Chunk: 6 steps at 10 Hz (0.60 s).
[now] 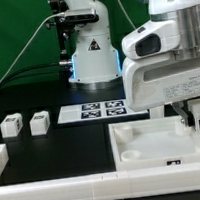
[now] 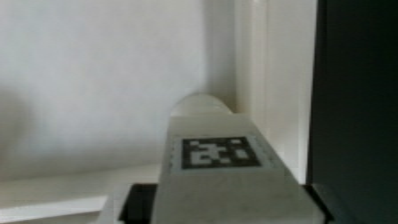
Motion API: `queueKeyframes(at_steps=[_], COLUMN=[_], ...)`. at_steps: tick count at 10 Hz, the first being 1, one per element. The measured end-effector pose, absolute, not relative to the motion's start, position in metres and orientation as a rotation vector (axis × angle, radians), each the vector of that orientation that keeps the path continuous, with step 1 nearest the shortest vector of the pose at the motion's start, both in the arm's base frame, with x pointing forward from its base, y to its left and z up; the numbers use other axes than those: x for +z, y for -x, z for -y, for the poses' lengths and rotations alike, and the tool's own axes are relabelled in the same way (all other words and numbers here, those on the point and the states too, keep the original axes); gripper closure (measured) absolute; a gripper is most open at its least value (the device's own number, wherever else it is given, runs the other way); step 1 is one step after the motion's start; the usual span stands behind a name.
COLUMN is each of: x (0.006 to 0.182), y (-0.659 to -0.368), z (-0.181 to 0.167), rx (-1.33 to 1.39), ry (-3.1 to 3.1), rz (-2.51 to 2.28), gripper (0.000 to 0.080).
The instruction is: Assemble one leg
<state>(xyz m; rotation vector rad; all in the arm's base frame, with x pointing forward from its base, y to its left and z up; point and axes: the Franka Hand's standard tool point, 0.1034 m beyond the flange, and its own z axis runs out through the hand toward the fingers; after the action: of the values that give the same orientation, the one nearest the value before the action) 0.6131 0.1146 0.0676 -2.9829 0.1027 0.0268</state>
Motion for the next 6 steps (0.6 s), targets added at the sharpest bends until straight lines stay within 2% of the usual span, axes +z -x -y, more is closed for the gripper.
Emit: queueKeyframes(at_steps=[6], x=[0.0685], y=[-0.6139], z=[-0.1137], rx=[0.124], ry=[2.699], rz=[-1.278], gripper=[0.0509])
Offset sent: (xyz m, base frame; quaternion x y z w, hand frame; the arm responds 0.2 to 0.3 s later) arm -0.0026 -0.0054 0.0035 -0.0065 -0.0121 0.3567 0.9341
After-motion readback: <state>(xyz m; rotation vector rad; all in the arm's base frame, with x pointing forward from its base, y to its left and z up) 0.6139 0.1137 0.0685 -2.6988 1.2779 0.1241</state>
